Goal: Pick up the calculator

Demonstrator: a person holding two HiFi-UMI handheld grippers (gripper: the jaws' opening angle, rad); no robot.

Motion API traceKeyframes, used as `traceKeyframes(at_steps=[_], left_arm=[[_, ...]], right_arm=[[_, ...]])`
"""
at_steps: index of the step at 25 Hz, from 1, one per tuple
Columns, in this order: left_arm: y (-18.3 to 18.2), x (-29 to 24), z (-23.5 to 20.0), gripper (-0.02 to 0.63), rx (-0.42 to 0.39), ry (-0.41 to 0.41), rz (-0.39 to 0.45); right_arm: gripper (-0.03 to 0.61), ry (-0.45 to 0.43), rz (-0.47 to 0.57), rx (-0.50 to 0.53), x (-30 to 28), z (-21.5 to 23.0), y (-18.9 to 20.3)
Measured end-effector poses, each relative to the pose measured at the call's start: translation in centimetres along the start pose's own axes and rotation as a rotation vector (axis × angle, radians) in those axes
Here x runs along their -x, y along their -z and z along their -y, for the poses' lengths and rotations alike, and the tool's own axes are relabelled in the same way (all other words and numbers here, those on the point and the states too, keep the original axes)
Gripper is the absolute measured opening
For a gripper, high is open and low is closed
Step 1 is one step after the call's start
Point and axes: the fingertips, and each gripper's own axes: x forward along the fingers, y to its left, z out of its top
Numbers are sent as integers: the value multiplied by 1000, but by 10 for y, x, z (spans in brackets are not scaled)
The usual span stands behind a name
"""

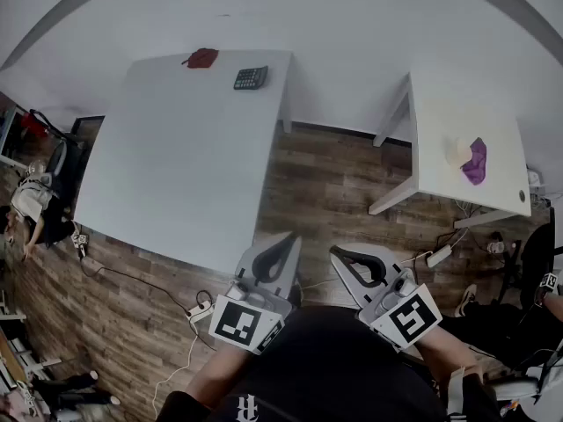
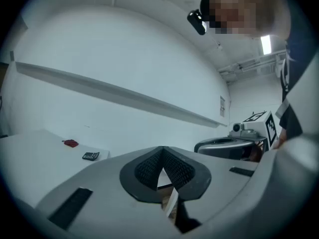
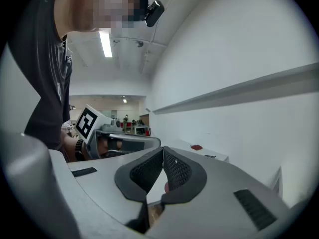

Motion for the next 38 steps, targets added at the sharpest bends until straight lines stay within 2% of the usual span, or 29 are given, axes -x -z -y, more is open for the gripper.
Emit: traceKeyframes(at_steps=[5,8,13,16,19,22,25,31,38], left_arm=[[-2,-18,-48,6,-2,18,-31],[3,-29,-72,6,-11,21,-47],[6,-58,-100,6,13,1,-55],[11,-84,-126,6,48,-21,-66],[13,-117,-158,6,139,-49,-68],[20,-161,-198,6,284,-85,-71],[33,-202,-238,6,379,-149,-92],[58,-263,-299,6,512,-246,-86],[100,-307,-358,6,733,-331,-50]], right_arm=[[14,10,-10,-5,-57,16,-10],[14,12,-10,34,-76,27,-15],[14,-3,-14,31,-102,56,-22],[14,-42,0,31,-126,81,-27],[14,-99,16,26,-154,107,-33],[14,-170,19,9,-187,140,-34],[14,-221,30,-23,-212,178,-37],[14,-237,14,-57,-236,243,-32],[14,-243,-32,-113,-247,281,-15]])
